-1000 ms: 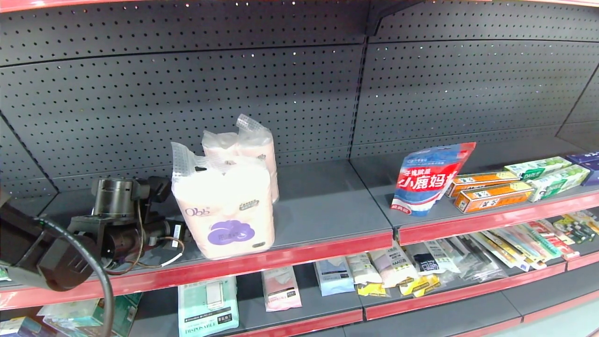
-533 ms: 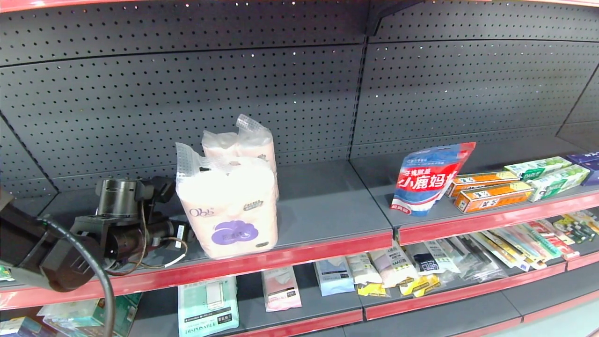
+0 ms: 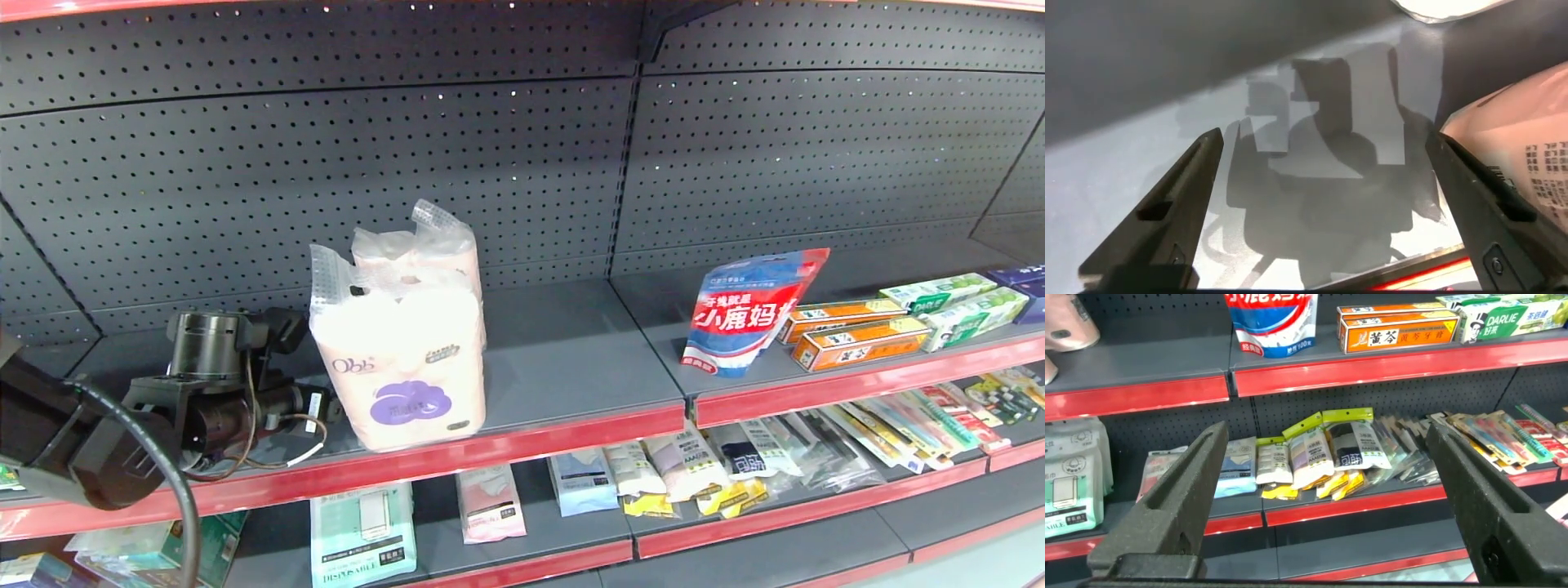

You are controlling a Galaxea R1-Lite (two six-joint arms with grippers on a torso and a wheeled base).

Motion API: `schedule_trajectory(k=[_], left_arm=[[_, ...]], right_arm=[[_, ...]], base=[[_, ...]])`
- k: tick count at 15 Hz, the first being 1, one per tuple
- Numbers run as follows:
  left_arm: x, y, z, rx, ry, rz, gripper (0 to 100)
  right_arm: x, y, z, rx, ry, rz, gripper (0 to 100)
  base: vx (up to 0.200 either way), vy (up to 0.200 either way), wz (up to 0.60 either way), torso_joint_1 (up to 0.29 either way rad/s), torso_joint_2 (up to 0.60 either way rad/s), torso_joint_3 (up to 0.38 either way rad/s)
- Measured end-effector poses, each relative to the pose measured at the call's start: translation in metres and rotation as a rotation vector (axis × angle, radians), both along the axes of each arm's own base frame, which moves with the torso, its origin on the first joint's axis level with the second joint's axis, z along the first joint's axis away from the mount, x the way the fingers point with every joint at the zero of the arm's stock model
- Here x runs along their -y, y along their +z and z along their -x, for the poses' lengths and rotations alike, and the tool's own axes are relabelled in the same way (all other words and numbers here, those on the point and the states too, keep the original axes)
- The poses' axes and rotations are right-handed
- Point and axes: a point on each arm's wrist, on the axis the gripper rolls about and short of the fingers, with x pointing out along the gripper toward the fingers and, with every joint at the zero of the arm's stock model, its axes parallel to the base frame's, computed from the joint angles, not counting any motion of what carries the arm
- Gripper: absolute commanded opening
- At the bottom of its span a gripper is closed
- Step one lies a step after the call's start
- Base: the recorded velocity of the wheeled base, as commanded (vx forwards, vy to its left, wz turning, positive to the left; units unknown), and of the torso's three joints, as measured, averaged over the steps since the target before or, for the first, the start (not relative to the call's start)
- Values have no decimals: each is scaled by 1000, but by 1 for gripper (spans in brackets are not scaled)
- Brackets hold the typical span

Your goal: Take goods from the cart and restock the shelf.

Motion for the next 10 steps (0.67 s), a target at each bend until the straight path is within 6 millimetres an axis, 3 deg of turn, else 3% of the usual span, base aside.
schedule_trajectory(k=[6, 10], left_arm=[[-40, 14, 8, 25, 71, -75, 100], [-53, 39, 40, 64, 46, -26, 100]], right_arm=[[0, 0, 0, 0, 0, 0, 100], [0, 0, 0, 0, -1, 0, 100]], base=[[0, 0, 0, 0, 0, 0], [0, 0, 0, 0, 0, 0]])
